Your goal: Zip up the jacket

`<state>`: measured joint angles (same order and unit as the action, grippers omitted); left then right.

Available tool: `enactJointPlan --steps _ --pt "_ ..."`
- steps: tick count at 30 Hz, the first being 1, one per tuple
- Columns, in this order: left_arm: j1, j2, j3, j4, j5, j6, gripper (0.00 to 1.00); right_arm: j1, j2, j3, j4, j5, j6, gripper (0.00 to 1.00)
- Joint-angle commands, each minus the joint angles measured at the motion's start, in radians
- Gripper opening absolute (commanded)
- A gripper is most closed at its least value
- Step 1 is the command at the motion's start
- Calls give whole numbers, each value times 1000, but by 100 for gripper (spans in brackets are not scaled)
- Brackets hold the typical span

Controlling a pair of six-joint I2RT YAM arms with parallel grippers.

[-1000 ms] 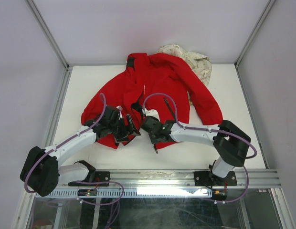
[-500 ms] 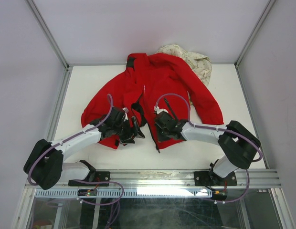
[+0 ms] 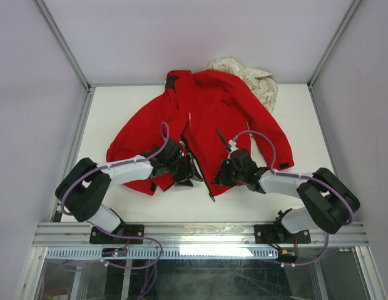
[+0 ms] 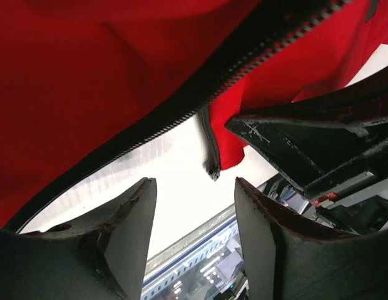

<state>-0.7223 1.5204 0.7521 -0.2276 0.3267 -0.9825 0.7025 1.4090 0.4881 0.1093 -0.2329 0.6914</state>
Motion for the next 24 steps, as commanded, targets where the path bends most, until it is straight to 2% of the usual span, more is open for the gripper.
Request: enactJointPlan --steps 1,6,11,19,24 --pt "-26 62 50 119 32 -48 52 -42 -25 -71 155 -81 118 0" --pt "-40 139 62 169 35 -77 46 -97 -19 -130 201 -84 205 0" --pt "-50 191 61 216 41 -104 43 -137 15 -172 320 -159 277 0" --pt "-56 258 59 286 52 -136 37 -142 53 -179 365 -192 300 0" --pt "-54 256 36 301 28 -139 28 -144 65 -180 376 -197 307 0"
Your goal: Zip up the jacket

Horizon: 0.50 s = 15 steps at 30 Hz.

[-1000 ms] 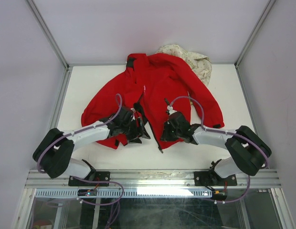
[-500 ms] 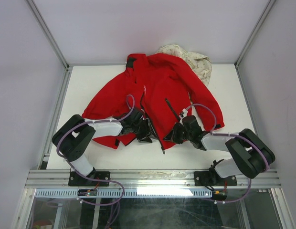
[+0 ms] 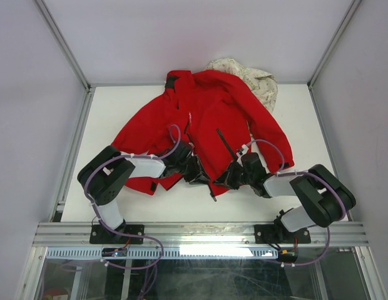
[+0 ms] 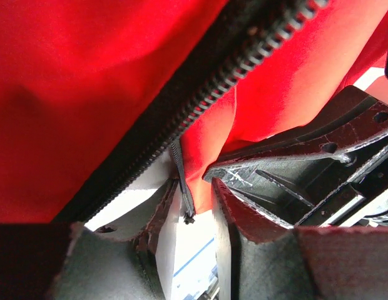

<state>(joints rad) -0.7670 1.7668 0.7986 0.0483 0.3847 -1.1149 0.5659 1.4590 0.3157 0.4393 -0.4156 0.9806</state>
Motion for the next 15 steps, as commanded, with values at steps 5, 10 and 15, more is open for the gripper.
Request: enactJointPlan --steps 5,10,15 --pt "-9 -3 -45 48 -43 -8 23 -11 14 -17 60 -14 30 0" --pt "-10 0 -60 51 -60 -13 16 -13 11 -19 60 -13 33 0" --pt "-10 -13 -62 62 -90 26 0 -14 -1 -10 56 -21 26 0"
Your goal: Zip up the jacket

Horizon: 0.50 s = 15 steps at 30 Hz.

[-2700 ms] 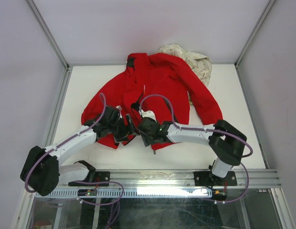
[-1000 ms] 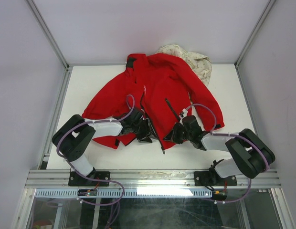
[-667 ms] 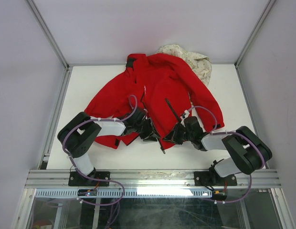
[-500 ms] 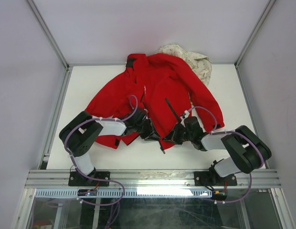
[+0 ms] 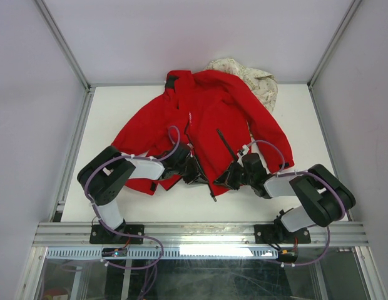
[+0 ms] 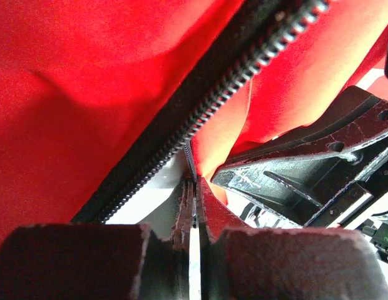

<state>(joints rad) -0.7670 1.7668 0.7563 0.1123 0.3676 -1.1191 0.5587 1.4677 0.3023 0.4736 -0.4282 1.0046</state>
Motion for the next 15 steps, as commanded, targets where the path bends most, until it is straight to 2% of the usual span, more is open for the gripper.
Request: enactJointPlan --steps 1,10,11,12,15 --pt "-10 -31 -23 -1 -83 43 0 -6 -22 10 11 -10 -9 0" --pt "-9 -289 -58 11 -136 246 0 -6 -211 110 -192 -11 -14 0" --pt "-9 -311 -55 10 -129 266 0 -5 -230 125 -213 -46 -158 6" --pt "-10 -328 -52 10 -124 282 0 -4 -246 138 -230 -69 -282 18" --pt "-9 -409 -42 0 -117 328 0 2 -289 163 -258 -91 -339 32"
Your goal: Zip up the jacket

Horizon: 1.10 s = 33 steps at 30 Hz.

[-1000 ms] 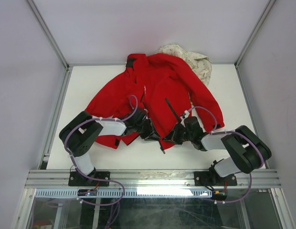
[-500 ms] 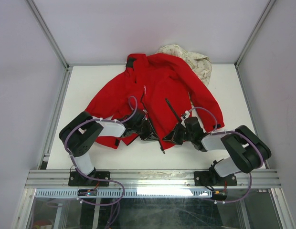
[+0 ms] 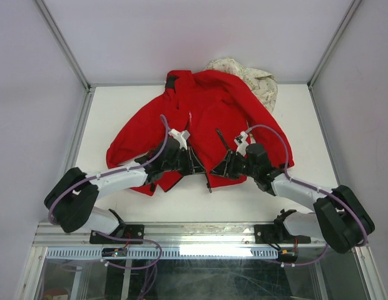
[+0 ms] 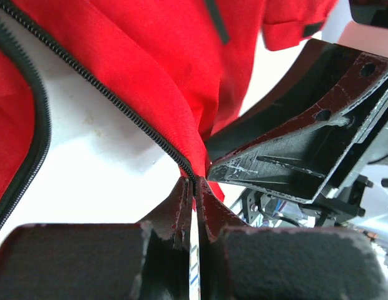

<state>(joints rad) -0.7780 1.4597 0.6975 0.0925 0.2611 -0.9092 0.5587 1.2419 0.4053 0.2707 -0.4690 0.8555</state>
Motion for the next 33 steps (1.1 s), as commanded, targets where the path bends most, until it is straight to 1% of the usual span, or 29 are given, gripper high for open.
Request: enactJointPlan --steps 1,4,6,8,10,11,15,19,24,27,33 --pt "2 -124 20 17 -10 131 0 4 -75 67 -54 -60 -199 37" --pt "2 -179 23 15 -8 164 0 18 -109 80 -39 -89 -217 52" --pt "1 -208 24 16 -3 187 0 33 -124 82 -21 -107 -226 58" --pt "3 -233 22 25 11 210 0 44 -131 78 -4 -107 -226 58" --pt "3 -256 22 36 35 231 0 51 -138 64 31 -135 -239 63" --pt "3 -262 23 39 53 244 0 53 -142 56 57 -147 -239 64" --pt "8 -302 21 32 95 289 0 55 -157 46 127 -187 -249 65" --pt "13 -325 17 42 138 296 0 58 -160 47 176 -220 -255 61" --pt "14 -334 16 48 171 305 0 60 -153 47 244 -277 -243 43" --pt "15 -341 14 55 176 307 0 63 -140 47 288 -314 -230 34" --pt "42 -358 4 55 173 315 0 67 -119 56 335 -367 -213 32"
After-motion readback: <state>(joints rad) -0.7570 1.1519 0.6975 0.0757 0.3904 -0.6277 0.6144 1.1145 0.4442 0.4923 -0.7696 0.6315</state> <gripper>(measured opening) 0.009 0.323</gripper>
